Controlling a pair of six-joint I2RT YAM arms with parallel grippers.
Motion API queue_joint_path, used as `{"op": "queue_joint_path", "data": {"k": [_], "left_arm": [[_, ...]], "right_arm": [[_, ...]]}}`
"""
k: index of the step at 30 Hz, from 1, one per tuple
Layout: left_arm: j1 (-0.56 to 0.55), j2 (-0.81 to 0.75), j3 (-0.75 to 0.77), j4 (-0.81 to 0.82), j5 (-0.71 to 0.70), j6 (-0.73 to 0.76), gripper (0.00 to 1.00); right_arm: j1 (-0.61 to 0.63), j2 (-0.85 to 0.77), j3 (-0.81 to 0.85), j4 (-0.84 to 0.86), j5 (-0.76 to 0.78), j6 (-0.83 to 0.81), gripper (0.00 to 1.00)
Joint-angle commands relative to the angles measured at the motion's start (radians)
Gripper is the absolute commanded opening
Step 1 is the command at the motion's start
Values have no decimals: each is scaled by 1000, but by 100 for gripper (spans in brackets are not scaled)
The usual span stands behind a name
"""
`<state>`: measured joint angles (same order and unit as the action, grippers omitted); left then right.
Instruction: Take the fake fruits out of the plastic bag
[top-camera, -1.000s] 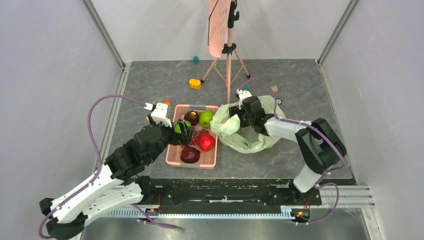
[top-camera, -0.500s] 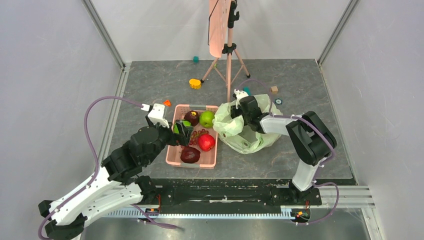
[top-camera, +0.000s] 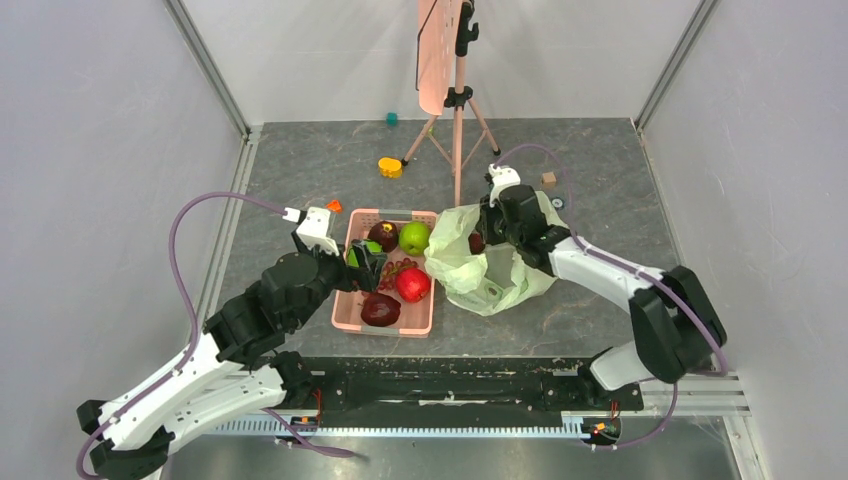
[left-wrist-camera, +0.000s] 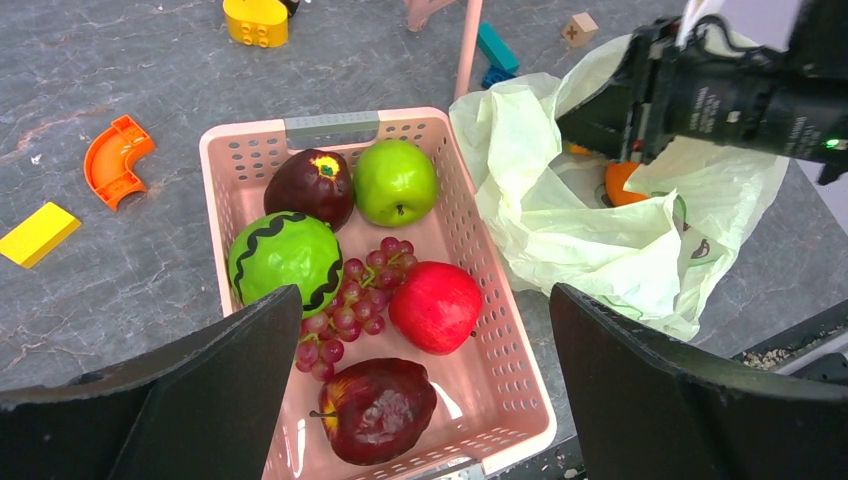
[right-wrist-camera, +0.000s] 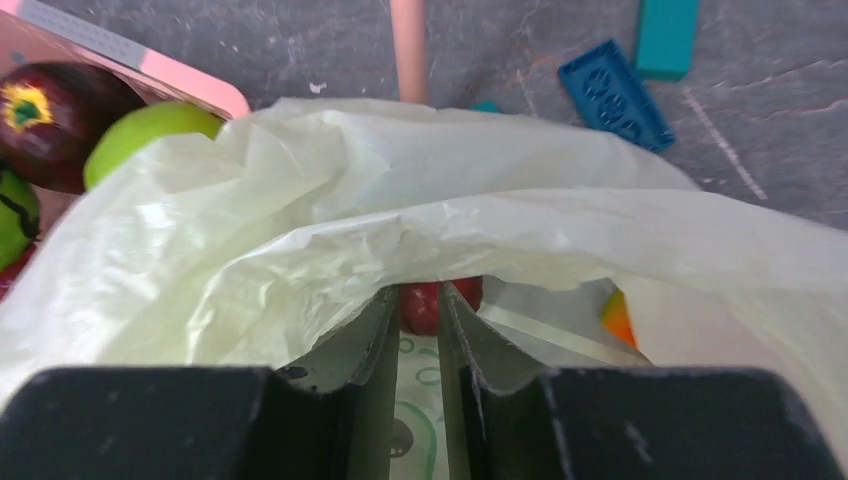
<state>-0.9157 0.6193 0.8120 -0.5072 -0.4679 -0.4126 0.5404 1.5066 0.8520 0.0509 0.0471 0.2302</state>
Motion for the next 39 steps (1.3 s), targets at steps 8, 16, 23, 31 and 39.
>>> {"op": "queue_joint_path", "data": {"k": [8,16,23,31,39], "left_arm": [[3,21,0,35,14,27,100],[3,22,1,38,21,23,100],[4,20,0,32,18,24,100],[3,19,-5,32,13,26,100],[3,13,-8,23,1,32,100]], "right_arm": [[-1,-183,-19,-137,71,-37,26],[-2,-50,20,-185,39,-37,43],[0,15,15,-99,-19,-20,76],[0,152,101,-88,4,-19,77],[-1,234,125,-82,11,-16,53]]}}
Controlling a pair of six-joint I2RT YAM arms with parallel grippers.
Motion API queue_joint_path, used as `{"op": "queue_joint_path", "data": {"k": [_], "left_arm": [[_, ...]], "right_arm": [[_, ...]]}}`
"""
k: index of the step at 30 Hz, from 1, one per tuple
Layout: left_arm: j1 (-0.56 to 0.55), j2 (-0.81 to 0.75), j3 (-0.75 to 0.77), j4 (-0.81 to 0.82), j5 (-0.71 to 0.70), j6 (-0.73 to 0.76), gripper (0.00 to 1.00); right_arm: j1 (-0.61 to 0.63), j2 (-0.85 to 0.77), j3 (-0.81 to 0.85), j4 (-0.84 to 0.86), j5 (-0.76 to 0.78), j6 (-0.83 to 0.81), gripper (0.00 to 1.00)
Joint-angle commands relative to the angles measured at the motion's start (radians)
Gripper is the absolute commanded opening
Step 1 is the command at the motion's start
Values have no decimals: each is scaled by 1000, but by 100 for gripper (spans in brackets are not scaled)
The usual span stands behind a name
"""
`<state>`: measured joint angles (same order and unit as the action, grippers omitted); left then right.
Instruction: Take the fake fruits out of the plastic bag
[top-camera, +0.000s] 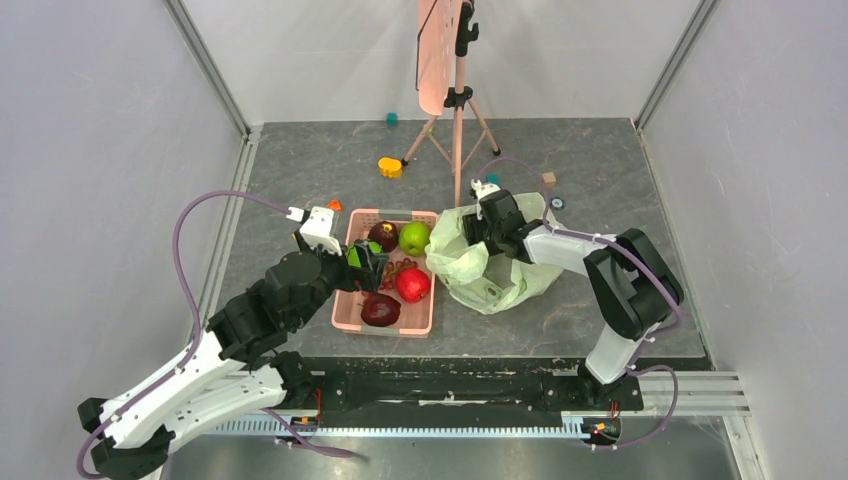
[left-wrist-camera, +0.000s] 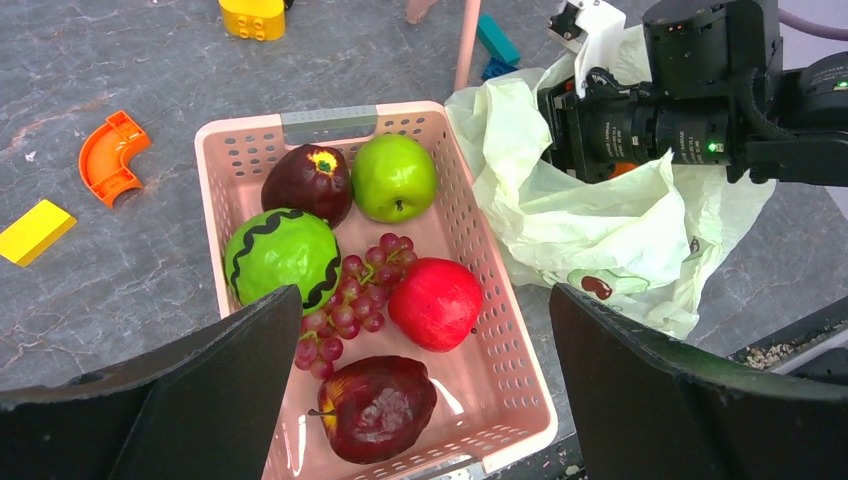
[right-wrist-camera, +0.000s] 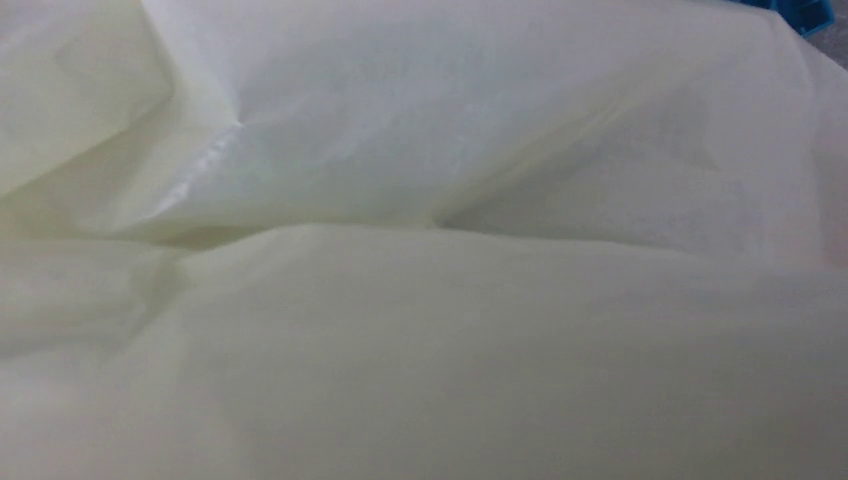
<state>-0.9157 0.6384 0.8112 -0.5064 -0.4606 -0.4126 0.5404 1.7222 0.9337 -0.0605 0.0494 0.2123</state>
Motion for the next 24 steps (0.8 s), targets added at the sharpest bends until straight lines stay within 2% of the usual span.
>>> {"op": "queue_joint_path", "data": {"k": [1,5,17,24], "left_arm": [[3,-6,-7,21,-7,32,100],[3,-4,-7,26,-9,32,100],[3,13,-14,49,7,26,100],[3,16,-14,56,13,23,100]], "right_arm": [[0,19,42,26,10,1,50],[0,-29,27,11,22,-2,42],[0,-377,0,-142,75,-5,43],[0,-533,27,-209,51,-4,43]]}}
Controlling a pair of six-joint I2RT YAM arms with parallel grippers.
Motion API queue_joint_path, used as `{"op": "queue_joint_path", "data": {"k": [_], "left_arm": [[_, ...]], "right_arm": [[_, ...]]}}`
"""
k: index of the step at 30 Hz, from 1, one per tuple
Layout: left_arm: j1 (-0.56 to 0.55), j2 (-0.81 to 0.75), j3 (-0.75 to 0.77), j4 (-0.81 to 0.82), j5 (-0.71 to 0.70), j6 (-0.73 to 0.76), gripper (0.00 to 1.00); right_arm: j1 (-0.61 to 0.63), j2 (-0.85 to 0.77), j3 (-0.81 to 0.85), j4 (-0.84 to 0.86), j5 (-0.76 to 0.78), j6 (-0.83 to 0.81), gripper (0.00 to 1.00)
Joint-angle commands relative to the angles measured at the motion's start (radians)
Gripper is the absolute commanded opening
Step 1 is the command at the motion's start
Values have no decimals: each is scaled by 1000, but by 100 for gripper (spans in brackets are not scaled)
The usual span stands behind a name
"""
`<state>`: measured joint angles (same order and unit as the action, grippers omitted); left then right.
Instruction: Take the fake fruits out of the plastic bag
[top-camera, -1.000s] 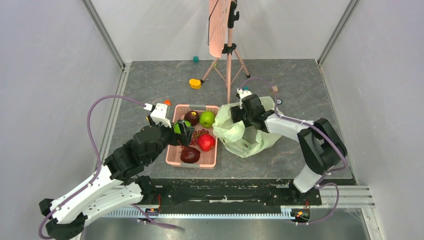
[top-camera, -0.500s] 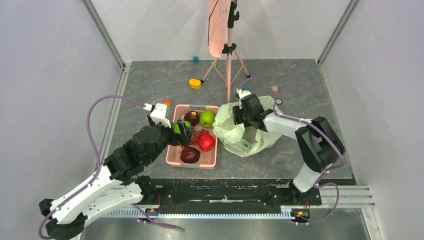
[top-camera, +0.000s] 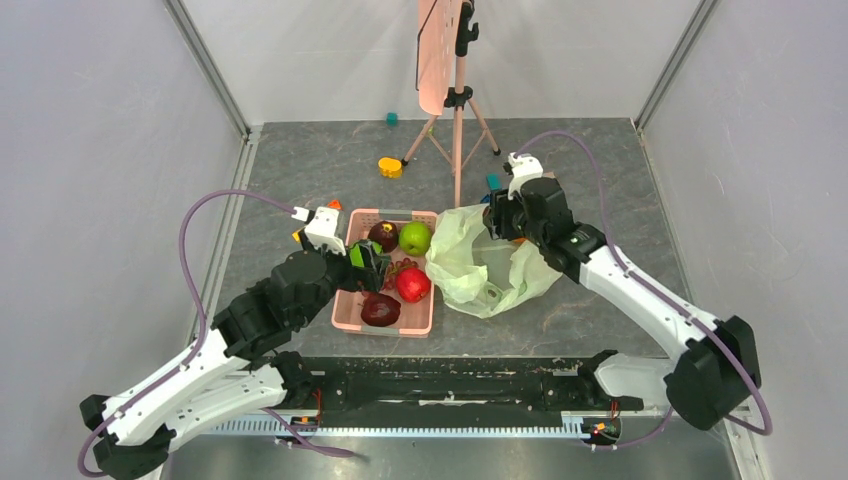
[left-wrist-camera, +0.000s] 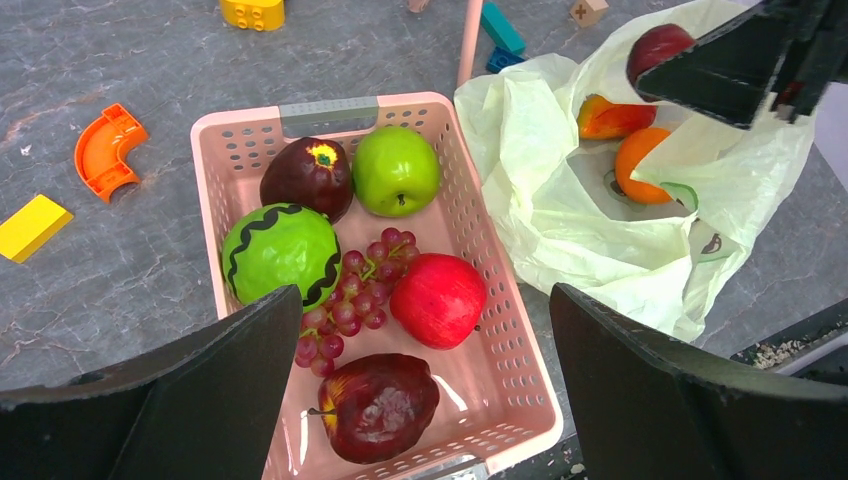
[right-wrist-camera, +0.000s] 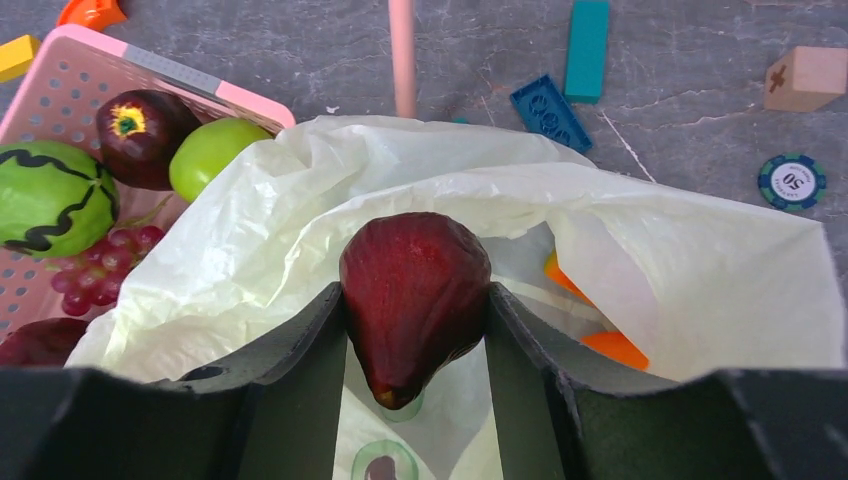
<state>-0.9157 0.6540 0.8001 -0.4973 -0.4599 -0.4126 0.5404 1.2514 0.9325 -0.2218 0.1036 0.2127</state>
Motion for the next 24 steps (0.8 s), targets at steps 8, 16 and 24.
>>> {"op": "queue_joint_path", "data": {"k": [8,16,24], "left_arm": [[3,3,-4,48,16,22,100],[3,1,13,12,-24,14,100],[3,-103,7,-38,-126,8,100]], "right_arm": [[36,-136,42,-25,-145,-41,44],[339,29,204,-18,-40,-46,45],[411,254,275,37,-41,-14,45]]}}
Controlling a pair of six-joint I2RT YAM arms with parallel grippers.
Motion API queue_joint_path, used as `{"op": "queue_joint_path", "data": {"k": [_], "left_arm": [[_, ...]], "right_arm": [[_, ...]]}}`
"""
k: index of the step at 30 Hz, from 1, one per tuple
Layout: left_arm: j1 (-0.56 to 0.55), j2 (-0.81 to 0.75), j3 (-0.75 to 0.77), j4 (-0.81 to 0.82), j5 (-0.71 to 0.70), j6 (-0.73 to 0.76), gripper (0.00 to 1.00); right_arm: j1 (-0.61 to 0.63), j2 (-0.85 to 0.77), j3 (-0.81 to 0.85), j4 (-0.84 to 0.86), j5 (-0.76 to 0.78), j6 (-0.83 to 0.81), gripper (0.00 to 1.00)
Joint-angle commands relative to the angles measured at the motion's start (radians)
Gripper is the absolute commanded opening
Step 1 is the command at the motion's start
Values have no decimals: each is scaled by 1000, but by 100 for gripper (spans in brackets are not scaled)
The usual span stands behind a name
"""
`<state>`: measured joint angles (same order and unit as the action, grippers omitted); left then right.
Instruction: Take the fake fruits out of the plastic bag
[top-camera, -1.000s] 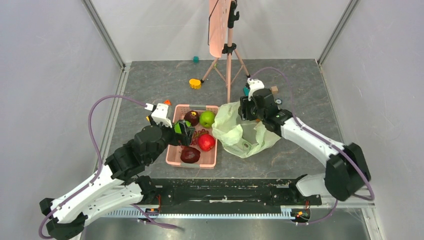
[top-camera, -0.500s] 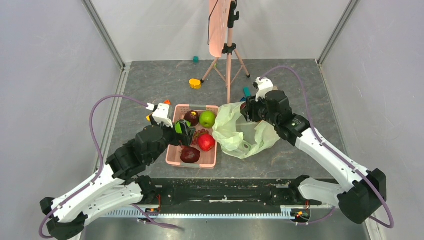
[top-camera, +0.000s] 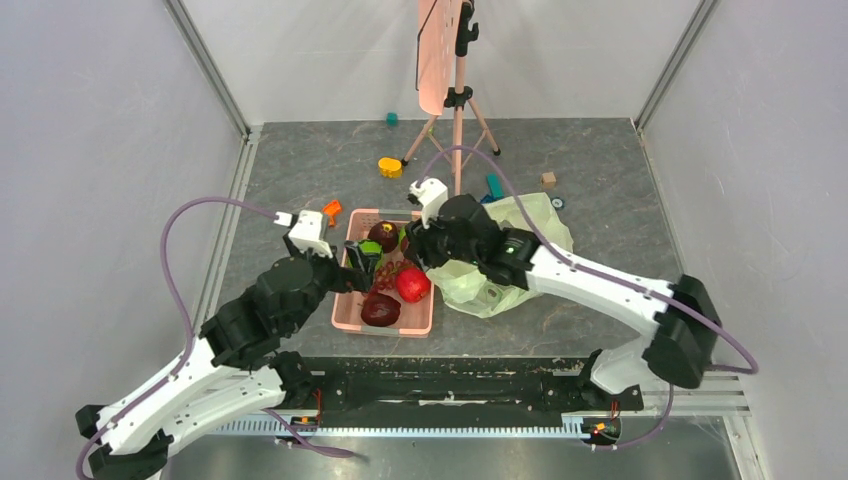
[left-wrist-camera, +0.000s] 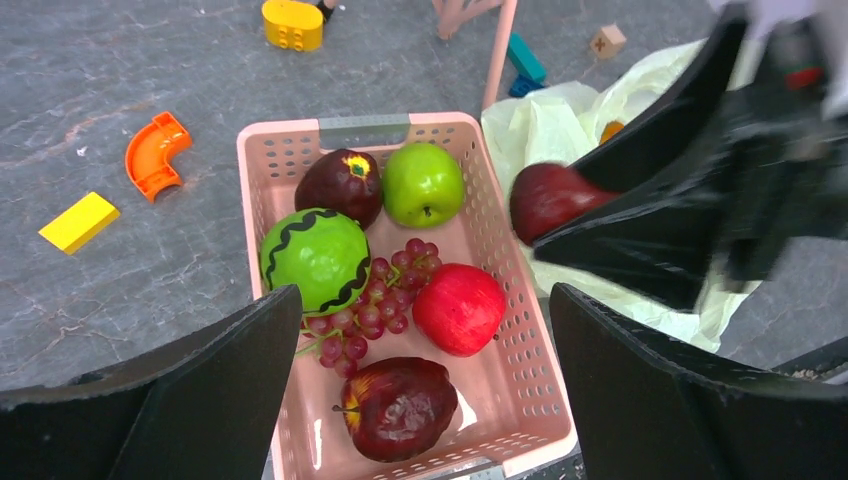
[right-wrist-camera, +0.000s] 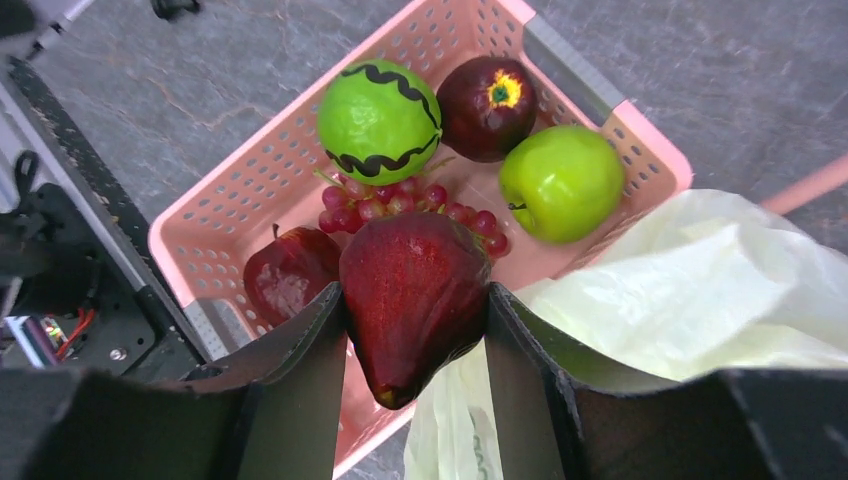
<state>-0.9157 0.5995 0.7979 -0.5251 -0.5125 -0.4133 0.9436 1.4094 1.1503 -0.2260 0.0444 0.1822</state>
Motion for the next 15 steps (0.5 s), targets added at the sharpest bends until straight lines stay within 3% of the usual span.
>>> {"op": "queue_joint_path", "data": {"k": [1,9,15], "left_arm": [[4,-55,6,-13,-77,8,100],[4,-73,1,-31,-68,-1,100],[4,-93,-10,-36,-75,-4,100]], "right_arm": [[8,132,68,50,17,20,45],[7,382,235,20,96,30,47],[5,506,336,-39,118,26,55]]}}
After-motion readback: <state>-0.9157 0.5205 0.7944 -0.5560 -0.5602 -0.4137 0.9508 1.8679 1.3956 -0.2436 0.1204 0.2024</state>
